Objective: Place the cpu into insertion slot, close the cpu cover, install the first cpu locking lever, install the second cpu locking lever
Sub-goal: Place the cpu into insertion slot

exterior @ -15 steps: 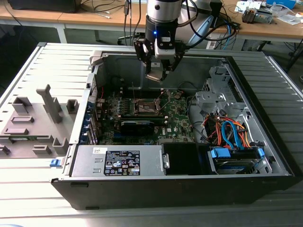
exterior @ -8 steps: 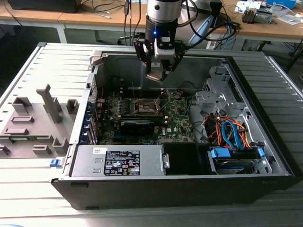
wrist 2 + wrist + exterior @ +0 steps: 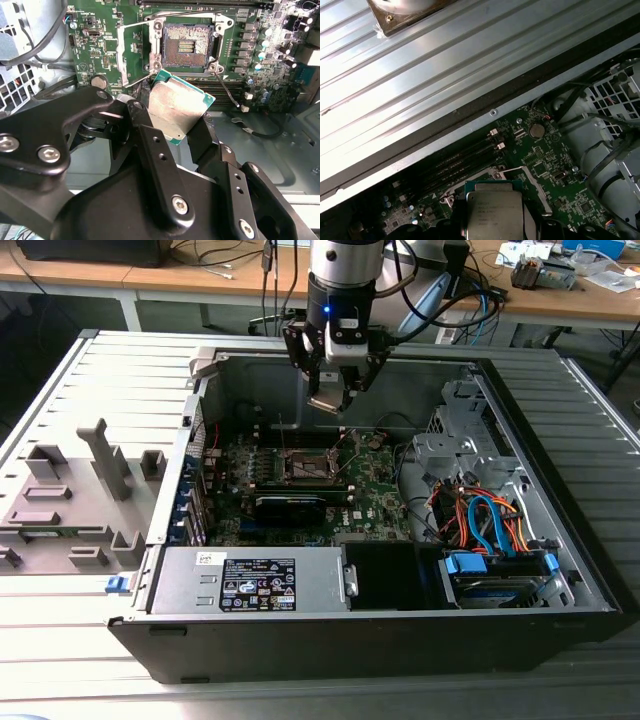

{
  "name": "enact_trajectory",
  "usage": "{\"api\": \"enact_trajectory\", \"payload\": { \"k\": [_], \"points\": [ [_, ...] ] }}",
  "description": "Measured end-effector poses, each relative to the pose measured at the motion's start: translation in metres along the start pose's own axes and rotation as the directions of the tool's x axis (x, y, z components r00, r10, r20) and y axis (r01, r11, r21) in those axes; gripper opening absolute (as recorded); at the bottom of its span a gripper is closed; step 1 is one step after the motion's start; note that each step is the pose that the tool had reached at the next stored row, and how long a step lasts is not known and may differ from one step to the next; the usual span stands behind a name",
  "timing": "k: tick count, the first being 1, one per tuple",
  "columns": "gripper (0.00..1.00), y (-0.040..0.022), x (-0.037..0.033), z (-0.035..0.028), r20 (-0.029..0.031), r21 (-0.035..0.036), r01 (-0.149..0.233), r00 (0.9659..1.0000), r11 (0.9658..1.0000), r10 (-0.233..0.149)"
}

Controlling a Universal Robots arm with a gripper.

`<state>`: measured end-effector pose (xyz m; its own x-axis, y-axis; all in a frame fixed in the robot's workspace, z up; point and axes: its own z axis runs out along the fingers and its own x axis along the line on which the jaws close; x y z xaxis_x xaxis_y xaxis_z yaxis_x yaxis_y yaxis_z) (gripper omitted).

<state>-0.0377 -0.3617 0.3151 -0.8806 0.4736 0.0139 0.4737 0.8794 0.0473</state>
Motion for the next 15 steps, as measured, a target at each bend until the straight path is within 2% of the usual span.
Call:
{"api": "enact_trajectory", "payload": {
  "k": [15],
  "points": [
    [0.55, 0.0000, 0.0000, 0.0005, 0.0016, 0.0002, -0.026, 0.9996, 0.9996, 0.026]
  ]
}}
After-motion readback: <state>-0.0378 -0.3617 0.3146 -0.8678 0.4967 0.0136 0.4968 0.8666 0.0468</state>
